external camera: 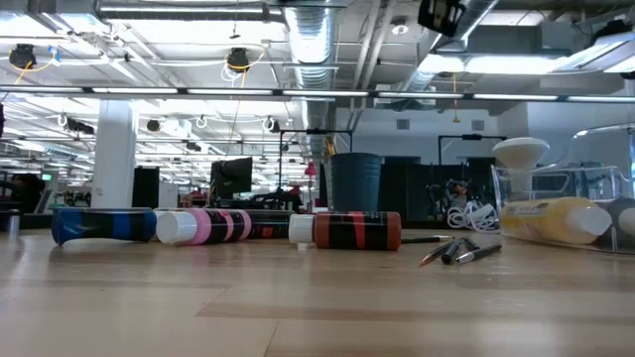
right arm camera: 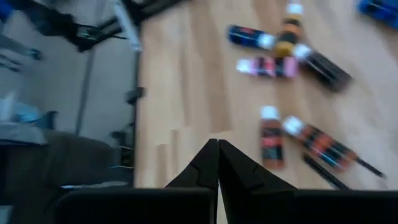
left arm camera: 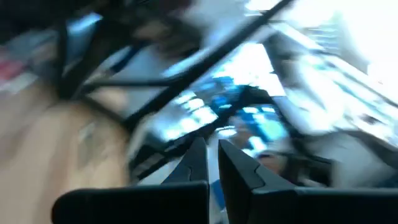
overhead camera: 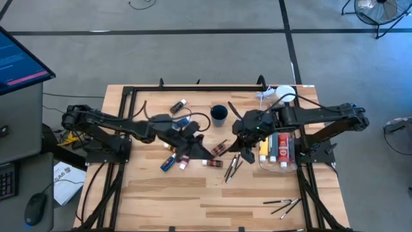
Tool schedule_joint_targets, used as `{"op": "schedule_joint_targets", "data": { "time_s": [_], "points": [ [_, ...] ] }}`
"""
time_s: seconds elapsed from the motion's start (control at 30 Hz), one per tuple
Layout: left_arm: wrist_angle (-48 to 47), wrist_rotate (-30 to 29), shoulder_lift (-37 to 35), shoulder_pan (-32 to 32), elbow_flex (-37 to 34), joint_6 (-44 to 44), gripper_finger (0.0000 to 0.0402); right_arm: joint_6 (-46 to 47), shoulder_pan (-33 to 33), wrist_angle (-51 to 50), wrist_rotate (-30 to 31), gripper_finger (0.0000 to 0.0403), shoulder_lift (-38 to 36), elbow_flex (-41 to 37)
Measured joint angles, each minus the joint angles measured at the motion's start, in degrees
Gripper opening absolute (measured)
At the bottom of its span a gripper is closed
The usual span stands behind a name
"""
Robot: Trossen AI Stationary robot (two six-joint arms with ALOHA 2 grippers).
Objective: Pick & Place Paint Supplies
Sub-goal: Move the transparent bin to the bottom center of the table
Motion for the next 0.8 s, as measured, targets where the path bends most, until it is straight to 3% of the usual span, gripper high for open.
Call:
{"op": "schedule_joint_targets", "data": {
  "time_s": [0.13,0.27,0.37,0.5,0.8],
  "points": [
    [7.9,2.9,0.0,0.0,0.1,2.7,0.0001,0.1,1.4,4.9,-0.2,0.0,0.0,0.0],
    [5.4,6.2,0.0,0.0,0.1,1.1,0.0001,2.4,1.6,7.3,-0.2,0.0,0.1,0.0],
    [0.8,12.2,0.0,0.1,0.0,-1.1,0.0001,4.4,1.5,8.3,0.1,0.0,0.1,0.0],
    [2.8,19.4,-0.1,1.6,0.0,-3.5,0.0001,8.4,1.5,10.6,0.1,0.0,0.1,0.0],
    [2.3,28.4,0.0,3.2,0.0,-0.8,0.0001,15.1,2.2,28.7,1.8,0.0,0.4,0.0]
  ]
}}
